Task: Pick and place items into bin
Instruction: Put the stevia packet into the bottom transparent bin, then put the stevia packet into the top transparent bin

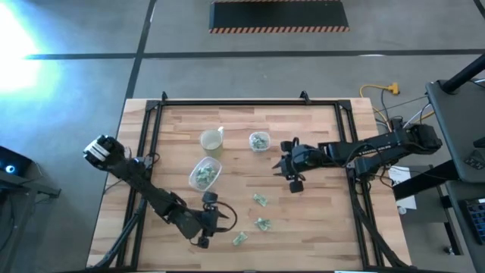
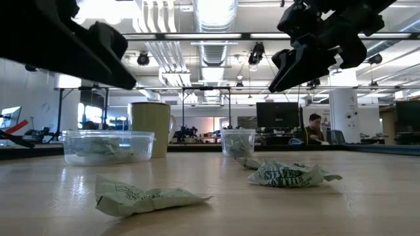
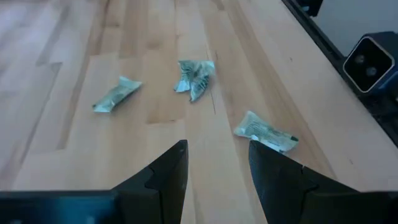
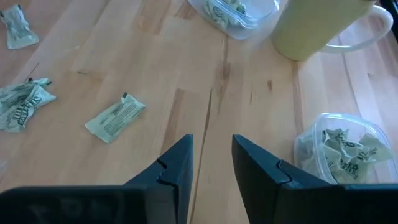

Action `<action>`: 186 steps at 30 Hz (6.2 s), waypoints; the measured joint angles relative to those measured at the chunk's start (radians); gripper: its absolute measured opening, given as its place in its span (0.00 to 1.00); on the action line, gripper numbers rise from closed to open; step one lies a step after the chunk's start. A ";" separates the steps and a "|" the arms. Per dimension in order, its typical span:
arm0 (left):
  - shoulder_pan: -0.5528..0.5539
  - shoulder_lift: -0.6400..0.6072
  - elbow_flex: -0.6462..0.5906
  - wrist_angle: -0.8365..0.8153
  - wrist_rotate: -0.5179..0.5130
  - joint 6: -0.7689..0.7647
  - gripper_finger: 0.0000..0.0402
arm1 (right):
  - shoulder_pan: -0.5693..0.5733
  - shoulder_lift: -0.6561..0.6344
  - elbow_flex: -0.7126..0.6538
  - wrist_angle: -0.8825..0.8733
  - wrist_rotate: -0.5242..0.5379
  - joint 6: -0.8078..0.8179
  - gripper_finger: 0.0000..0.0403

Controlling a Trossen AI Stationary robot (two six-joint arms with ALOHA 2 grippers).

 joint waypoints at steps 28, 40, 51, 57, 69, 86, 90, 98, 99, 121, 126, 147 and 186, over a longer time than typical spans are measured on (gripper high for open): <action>0.003 0.307 0.097 0.256 0.212 0.183 0.38 | 0.000 0.000 -0.008 -0.001 0.000 0.041 0.20; 0.016 0.339 0.096 0.274 0.219 0.191 0.38 | 0.000 0.000 -0.008 0.000 0.000 0.045 0.17; 0.036 0.385 0.120 0.309 0.246 0.234 0.38 | 0.000 0.000 -0.010 0.001 0.000 0.048 0.18; 0.038 0.381 0.119 0.306 0.248 0.241 0.38 | 0.000 0.000 -0.011 0.002 0.000 0.048 0.16; 0.041 0.380 0.117 0.303 0.249 0.265 0.21 | 0.000 0.000 -0.011 0.002 0.000 0.048 0.15; 0.042 0.379 0.121 0.298 0.228 0.317 0.00 | 0.000 0.000 -0.012 0.002 0.000 0.048 0.15; 0.043 0.368 0.121 0.290 0.194 0.317 0.00 | 0.000 0.001 -0.017 0.002 0.000 0.048 0.16; 0.040 0.326 0.118 0.296 0.073 0.316 0.00 | 0.000 0.001 -0.021 0.003 0.000 0.048 0.15; 0.039 0.318 0.113 0.294 0.049 0.316 0.00 | 0.000 0.001 -0.022 0.003 0.000 0.048 0.15; -0.046 -0.012 0.106 -0.435 -0.398 0.083 0.00 | 0.000 0.001 -0.023 0.002 0.001 0.048 0.16; -0.028 -0.112 0.090 -0.640 -0.398 -0.012 0.00 | 0.000 0.001 -0.023 0.002 0.001 0.048 0.15; 0.056 -0.310 -0.146 -0.698 -0.392 -0.245 0.00 | 0.000 0.001 -0.028 0.004 0.000 0.048 0.15; 0.131 -0.292 -0.100 -0.651 -0.320 -0.240 0.35 | 0.000 0.257 -0.036 0.316 -0.473 0.014 0.20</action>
